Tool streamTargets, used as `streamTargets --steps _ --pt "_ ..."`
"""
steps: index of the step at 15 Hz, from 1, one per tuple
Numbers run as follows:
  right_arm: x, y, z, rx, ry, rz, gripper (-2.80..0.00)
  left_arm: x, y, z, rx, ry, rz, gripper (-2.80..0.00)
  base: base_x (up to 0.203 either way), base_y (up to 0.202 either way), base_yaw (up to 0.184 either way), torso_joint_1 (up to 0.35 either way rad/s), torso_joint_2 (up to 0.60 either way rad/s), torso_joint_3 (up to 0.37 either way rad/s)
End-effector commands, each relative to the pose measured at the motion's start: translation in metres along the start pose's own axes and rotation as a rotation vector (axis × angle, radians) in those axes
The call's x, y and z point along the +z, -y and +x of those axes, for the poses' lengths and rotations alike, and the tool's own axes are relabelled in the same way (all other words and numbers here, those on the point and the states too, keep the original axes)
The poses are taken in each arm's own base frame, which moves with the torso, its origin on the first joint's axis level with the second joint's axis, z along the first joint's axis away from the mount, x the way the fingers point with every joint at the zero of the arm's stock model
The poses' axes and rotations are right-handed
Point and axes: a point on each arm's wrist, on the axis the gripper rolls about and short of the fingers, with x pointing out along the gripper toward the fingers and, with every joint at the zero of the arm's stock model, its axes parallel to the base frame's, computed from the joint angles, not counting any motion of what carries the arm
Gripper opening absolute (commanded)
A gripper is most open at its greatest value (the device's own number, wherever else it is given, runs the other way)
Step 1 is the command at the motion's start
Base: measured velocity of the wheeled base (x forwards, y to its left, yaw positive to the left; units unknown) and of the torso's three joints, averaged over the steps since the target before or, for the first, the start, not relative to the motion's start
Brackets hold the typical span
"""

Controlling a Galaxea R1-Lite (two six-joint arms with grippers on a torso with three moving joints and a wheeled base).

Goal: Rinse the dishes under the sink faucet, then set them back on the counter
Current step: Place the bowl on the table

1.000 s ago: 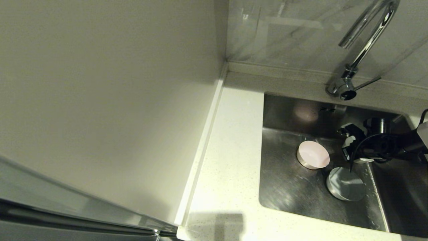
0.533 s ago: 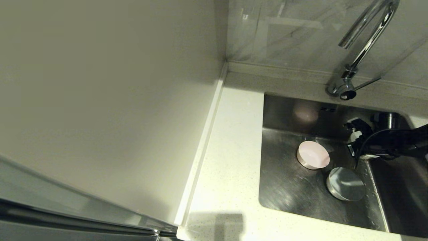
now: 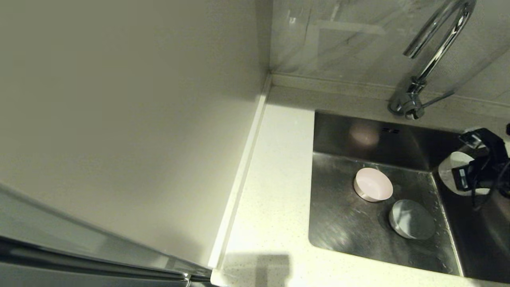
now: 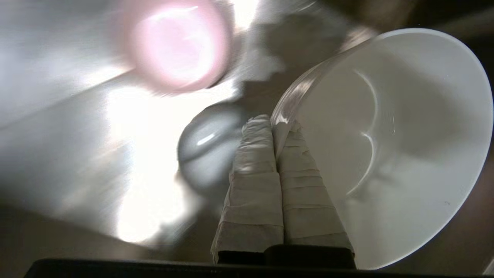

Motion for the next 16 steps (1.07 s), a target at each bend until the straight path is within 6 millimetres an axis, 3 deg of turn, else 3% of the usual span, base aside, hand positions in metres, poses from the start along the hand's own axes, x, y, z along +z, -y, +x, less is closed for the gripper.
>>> streamTargets --steps 1,3,5,8,10,12,16 --pt "-0.005 -0.013 -0.058 0.173 -0.076 0.107 -2.8 0.0 0.0 0.0 0.001 0.003 0.0 -2.8 0.0 0.0 0.0 0.0 0.0 0.0" --pt "-0.001 -0.026 -0.091 0.363 -0.216 0.308 -2.8 0.0 0.0 0.0 0.001 0.003 0.0 -2.8 0.0 0.0 0.0 0.0 0.0 0.0" --pt "0.015 -0.039 -0.123 0.572 -0.286 0.522 -2.8 0.0 0.0 0.0 -0.001 0.003 0.0 -2.8 0.0 0.0 0.0 0.0 0.0 0.0" --pt "0.046 -0.05 -0.152 0.827 -0.386 0.775 -2.8 0.0 0.0 0.0 0.001 0.005 0.0 -2.8 0.0 0.0 0.0 0.0 0.0 0.0" --pt "0.078 -0.05 -0.16 0.97 -0.277 0.763 -2.8 0.0 0.0 0.0 0.001 0.003 0.0 -2.8 0.0 0.0 0.0 0.0 0.0 0.0" --pt "0.089 -0.052 -0.16 1.081 -0.272 0.814 -2.8 0.0 0.0 0.0 0.001 0.004 0.0 -2.8 0.0 0.0 0.0 0.0 0.0 0.0" --pt "0.056 -0.059 -0.125 1.022 -0.512 0.936 -2.8 0.0 0.0 0.0 0.0 0.003 0.0 -2.8 0.0 0.0 0.0 0.0 0.0 0.0"
